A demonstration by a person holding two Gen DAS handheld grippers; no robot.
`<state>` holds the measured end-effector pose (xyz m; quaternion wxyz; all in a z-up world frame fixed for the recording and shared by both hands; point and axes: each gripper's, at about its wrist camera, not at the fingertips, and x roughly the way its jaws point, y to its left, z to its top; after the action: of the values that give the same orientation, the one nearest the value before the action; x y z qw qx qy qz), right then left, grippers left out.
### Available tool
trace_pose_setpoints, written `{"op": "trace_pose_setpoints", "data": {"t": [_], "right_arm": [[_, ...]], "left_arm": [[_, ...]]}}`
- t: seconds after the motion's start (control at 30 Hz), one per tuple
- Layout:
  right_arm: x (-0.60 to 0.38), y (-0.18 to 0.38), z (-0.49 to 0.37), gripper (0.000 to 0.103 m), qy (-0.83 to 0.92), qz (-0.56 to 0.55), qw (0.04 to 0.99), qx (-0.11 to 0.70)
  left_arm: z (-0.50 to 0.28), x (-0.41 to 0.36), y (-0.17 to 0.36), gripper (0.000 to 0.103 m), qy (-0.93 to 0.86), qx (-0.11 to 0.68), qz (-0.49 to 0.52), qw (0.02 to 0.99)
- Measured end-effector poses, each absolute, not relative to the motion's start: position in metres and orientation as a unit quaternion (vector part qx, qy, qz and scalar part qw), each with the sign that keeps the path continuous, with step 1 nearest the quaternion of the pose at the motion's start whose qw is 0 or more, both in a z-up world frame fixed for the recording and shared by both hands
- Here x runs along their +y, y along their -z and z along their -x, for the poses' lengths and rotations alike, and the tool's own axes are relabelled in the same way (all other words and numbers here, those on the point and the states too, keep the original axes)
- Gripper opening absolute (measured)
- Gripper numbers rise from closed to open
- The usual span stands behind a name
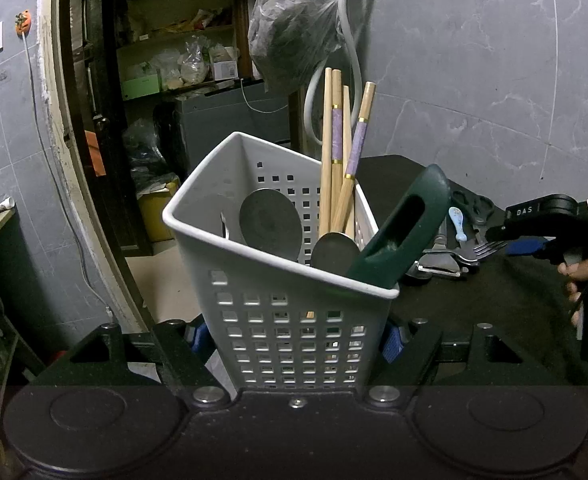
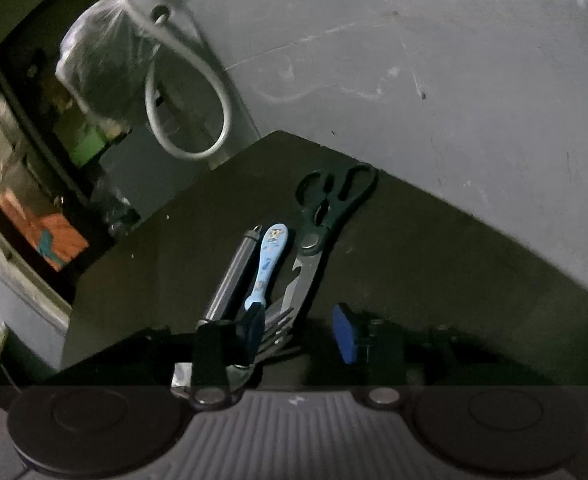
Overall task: Organize utensils
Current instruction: 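Close the right tool on the metal fork in the pile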
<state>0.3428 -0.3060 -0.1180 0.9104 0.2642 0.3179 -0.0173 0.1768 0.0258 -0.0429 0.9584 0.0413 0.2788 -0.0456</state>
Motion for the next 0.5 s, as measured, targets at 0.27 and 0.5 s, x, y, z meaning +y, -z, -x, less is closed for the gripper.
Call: {"op": "trace_pose_setpoints", "data": {"t": [0.27, 0.5], "right_arm": [[-0.308, 0.133, -0.346, 0.016, 0.016, -0.309, 0.904, 0.293], [-0.311, 0.133, -0.343, 0.012, -0.001, -0.324, 0.902, 0.285]], "left_arm": [[-0.177, 0.026, 0.043, 0.078, 0.046, 0.279, -0.042, 0.958], [-0.177, 0.025, 0.043, 0.077, 0.046, 0.279, -0.042, 0.958]]}}
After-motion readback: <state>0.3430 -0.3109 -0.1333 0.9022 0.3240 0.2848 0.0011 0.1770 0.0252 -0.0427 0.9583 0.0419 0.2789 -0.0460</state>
